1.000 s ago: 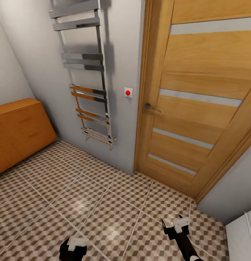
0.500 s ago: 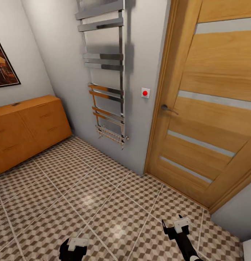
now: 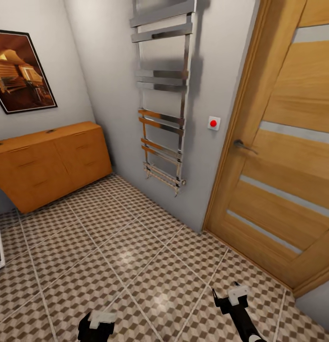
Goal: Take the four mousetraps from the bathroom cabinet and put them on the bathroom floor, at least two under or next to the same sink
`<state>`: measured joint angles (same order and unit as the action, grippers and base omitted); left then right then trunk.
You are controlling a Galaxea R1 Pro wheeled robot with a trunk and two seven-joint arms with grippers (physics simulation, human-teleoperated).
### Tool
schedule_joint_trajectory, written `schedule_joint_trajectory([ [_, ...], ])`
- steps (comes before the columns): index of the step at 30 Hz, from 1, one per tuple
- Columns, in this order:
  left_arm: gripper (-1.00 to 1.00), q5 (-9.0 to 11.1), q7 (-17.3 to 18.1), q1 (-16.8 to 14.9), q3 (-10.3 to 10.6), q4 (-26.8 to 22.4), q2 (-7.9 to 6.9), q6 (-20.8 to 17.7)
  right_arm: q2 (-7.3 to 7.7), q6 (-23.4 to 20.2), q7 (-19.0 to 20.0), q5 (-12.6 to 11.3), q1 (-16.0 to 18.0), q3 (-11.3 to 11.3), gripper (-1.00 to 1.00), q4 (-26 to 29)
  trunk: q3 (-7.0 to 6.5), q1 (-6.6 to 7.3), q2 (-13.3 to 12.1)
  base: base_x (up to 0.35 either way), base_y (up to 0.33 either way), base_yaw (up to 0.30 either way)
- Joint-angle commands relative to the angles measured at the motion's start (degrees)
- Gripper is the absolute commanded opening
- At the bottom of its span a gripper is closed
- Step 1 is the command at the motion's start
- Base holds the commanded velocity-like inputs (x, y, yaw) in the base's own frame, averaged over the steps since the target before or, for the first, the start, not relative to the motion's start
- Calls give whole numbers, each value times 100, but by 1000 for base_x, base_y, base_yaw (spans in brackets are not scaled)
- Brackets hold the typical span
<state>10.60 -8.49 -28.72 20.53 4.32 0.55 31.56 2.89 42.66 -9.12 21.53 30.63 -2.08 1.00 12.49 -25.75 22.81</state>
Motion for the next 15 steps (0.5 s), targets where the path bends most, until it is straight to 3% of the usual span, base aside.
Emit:
schedule_joint_trajectory([
  [1,100,38,-12,-11,48,25,6,34,1,14,-37,62,4,-20,100,-5,11,-3,11,0,0,255],
  [15,100,38,-12,-9,48,27,6,33,1,14,-37,62,4,-20,100,-4,11,-3,11,10,0,255],
])
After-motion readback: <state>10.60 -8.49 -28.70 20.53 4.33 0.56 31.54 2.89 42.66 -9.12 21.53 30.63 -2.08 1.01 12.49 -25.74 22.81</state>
